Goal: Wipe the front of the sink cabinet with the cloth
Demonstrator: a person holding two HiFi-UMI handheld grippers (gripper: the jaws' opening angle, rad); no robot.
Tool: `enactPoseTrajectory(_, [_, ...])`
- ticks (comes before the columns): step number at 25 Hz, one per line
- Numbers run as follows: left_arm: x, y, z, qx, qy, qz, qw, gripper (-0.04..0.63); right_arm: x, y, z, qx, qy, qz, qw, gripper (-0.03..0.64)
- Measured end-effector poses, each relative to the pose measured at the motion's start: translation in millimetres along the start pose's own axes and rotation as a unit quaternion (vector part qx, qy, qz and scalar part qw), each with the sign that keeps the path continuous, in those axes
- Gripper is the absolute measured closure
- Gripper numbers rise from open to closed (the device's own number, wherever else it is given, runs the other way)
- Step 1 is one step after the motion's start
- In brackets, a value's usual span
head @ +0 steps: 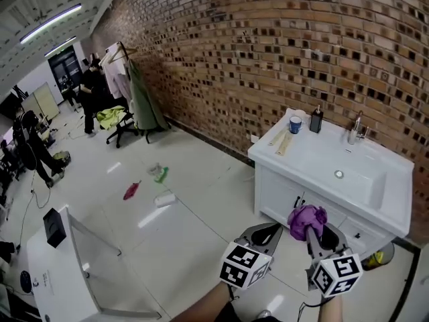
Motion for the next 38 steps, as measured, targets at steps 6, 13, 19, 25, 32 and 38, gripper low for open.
enactPoseTrajectory(6, [-7,-36,18,0.021,-0.013,-0.014,0.9996,0.591,-28,-2,30,-0.022,-0.022,-0.008,0.999,0.523])
enactPoseTrajectory(13, [-14,-51,27,0.036,-0.019,-0.017,0.9990,0.591,-54,-8,35,-0.025,-0.020,-0.032,0.999,0.523])
enactPoseTrajectory(19, [-13,-63,30,0.050,-0.020,-0.026,0.9982,0.591,-66,-11,30,-0.024,-0.023,-0.044,0.998,0.523])
enactPoseTrajectory(25, [-8,-72,31,0.050,-0.020,-0.034,0.9980,0.591,-75,-19,28,-0.023,-0.020,-0.052,0.998,0.523])
enactPoseTrajectory(32, [0,-77,33,0.054,-0.018,-0.038,0.9977,0.591,-77,-26,32,-0.027,-0.023,-0.051,0.998,0.523])
enactPoseTrajectory(38, [6,-79,34,0.058,-0.018,-0.040,0.9974,0.591,-78,-32,32,-0.026,-0.027,-0.051,0.998,0.523])
Point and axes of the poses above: the fingertips, and each gripper's own axes: x forward along the fingers, y to its left, z out of its top, the point moved 7 cm from there along -x, backward along the fingers, and after that the axes turned 2 degrees about -y, right-handed, at the moved point
